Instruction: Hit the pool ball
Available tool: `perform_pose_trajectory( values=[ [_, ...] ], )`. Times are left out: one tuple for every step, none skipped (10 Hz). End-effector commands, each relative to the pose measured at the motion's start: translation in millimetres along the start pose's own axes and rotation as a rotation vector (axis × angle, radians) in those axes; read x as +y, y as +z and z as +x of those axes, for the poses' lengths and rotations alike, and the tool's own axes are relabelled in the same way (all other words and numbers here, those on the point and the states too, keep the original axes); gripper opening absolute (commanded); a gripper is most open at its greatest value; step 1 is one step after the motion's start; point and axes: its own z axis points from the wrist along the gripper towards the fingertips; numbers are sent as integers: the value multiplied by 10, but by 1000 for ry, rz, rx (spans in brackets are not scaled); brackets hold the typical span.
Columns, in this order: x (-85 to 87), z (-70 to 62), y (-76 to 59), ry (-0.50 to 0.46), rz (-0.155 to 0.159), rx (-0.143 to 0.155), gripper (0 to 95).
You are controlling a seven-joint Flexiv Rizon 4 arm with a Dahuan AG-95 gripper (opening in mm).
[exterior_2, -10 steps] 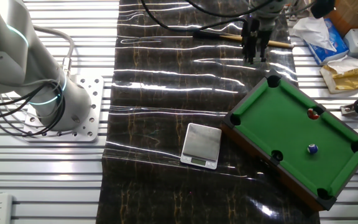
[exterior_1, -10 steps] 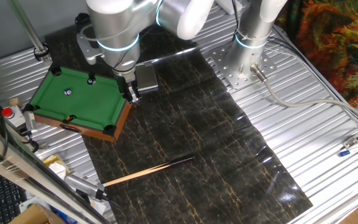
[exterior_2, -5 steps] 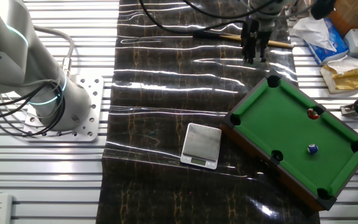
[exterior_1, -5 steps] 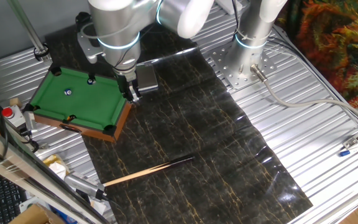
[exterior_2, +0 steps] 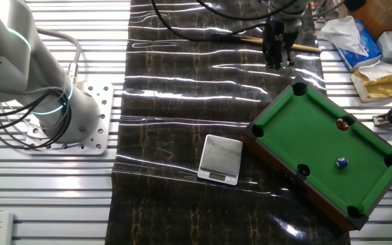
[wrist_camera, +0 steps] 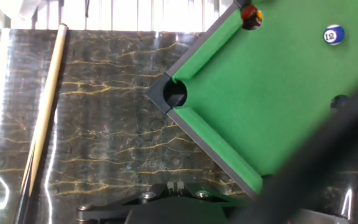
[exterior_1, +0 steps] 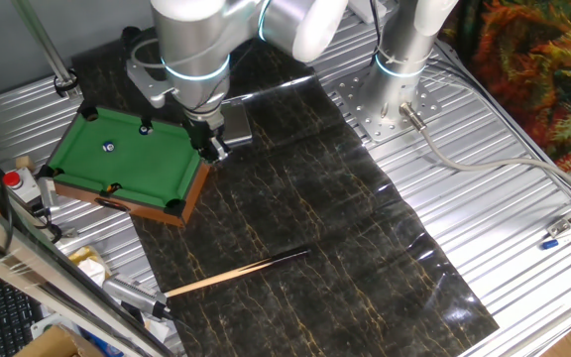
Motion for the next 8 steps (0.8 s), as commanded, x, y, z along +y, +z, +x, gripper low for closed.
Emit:
perform_pose_trajectory(
  values=[
    [6,-16,6,-43,14,-22,0],
    [6,-16,6,-43,9,-24,0],
    [6,-16,6,-33,22,-15,0],
    [6,-16,6,-25,29,-10,0],
    [6,-16,6,-21,33,-14,0],
    [6,-16,6,-18,32,-16,0],
    [5,-13,-7,-27,34,-16,0],
    [4,-15,-14,-32,31,-19,0]
  ],
)
